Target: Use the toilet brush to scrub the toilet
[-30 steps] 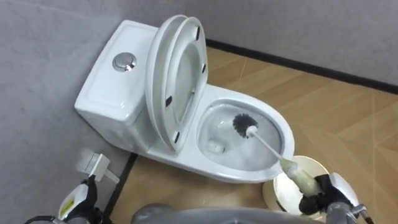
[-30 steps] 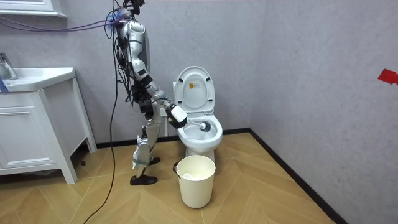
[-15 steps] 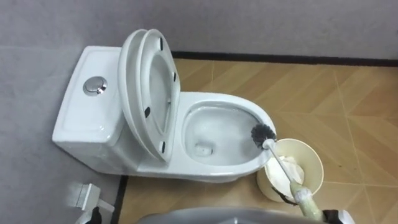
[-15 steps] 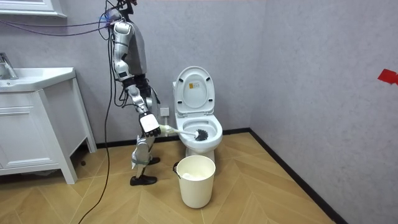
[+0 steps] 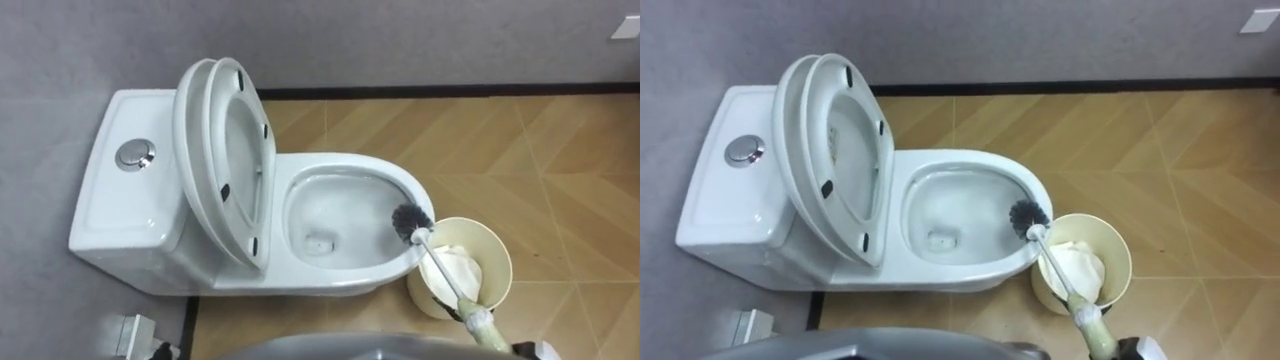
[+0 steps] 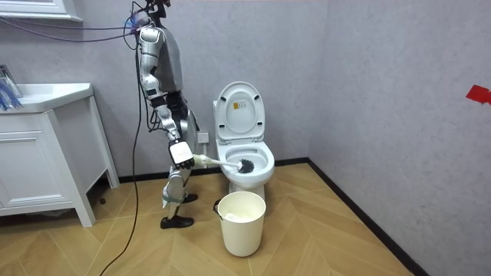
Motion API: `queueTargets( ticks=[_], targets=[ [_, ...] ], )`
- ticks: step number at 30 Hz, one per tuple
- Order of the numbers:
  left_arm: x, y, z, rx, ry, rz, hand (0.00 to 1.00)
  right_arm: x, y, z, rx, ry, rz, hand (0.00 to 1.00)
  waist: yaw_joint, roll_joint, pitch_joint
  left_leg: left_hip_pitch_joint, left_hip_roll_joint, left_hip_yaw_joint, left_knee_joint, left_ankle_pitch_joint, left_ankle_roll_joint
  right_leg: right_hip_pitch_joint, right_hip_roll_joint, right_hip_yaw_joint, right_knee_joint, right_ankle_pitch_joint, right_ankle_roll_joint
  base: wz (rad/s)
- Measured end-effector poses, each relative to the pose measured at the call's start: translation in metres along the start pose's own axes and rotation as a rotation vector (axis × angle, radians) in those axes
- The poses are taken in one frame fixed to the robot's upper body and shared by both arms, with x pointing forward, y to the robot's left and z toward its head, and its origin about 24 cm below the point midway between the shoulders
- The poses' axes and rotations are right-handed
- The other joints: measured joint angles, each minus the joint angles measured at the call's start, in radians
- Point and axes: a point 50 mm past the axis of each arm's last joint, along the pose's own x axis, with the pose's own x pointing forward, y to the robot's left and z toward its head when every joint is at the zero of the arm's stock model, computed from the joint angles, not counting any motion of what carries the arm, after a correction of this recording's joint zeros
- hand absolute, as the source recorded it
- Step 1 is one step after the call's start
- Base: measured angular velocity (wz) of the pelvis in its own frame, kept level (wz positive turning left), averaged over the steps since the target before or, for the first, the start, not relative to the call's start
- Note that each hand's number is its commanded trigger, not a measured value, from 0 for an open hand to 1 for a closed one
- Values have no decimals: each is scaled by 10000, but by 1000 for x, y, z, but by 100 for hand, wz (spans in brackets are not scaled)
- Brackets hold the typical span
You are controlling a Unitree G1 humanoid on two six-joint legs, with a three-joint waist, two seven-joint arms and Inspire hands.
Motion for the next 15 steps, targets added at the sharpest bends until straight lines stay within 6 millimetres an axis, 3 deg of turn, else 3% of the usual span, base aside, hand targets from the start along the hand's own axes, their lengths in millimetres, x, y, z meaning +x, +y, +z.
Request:
queueTargets(
  ticks=[8, 15],
  targets=[
    [-1, -2, -3, -143, 120, -111, 0, 0, -1, 4, 237, -75, -55, 100, 44, 51, 41, 129, 20, 120, -290, -11, -5, -68, 71, 206, 1, 7, 18, -6],
    [1, 1, 6, -314, -276, -51, 0, 5, -19, 28, 592, -1053, -1364, 100, -11, 23, 23, -29, 45, 237, -294, -9, -11, -303, 85, 258, -14, 69, -14, -8]
  ],
)
